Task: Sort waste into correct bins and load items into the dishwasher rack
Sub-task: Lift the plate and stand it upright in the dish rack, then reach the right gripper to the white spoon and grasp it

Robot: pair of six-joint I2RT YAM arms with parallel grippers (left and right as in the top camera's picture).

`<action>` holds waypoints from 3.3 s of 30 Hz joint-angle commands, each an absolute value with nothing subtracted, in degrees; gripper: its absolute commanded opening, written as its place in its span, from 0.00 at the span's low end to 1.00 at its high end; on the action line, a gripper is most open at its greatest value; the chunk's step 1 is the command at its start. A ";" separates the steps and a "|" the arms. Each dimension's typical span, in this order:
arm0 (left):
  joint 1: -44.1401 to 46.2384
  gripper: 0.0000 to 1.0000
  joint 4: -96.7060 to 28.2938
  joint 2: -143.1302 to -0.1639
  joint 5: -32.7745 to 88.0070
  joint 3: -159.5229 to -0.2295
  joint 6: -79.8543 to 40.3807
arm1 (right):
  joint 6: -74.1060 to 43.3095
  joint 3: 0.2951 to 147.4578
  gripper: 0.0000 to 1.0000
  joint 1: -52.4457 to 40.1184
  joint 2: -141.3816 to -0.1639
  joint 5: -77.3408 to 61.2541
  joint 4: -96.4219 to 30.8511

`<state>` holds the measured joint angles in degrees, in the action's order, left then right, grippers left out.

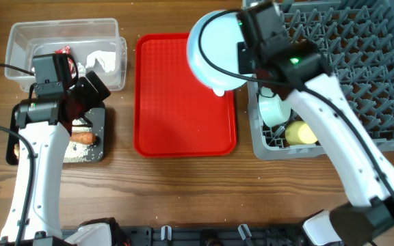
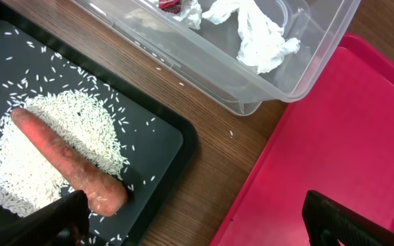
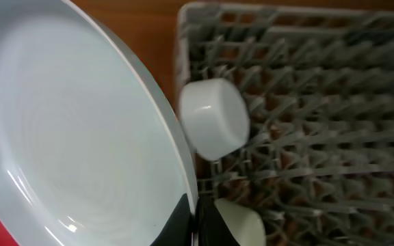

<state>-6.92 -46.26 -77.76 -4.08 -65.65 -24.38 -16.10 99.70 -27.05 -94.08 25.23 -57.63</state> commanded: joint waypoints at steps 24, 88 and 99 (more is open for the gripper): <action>-7.27 1.00 -46.13 -76.73 -4.80 -66.81 -25.10 | -4.56 100.38 0.04 -6.87 -112.07 53.32 -44.60; -7.27 1.00 -46.11 -76.73 -4.80 -66.81 -25.10 | -10.72 103.39 0.21 -24.69 -136.97 -3.49 -41.21; -7.27 1.00 -46.11 -76.73 -4.80 -66.81 -25.10 | -10.63 103.94 0.05 -24.36 -133.80 -7.55 -45.58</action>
<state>-6.92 -46.26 -77.76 -4.08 -65.65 -24.38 -10.44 104.42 -24.23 -133.47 -6.00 -43.90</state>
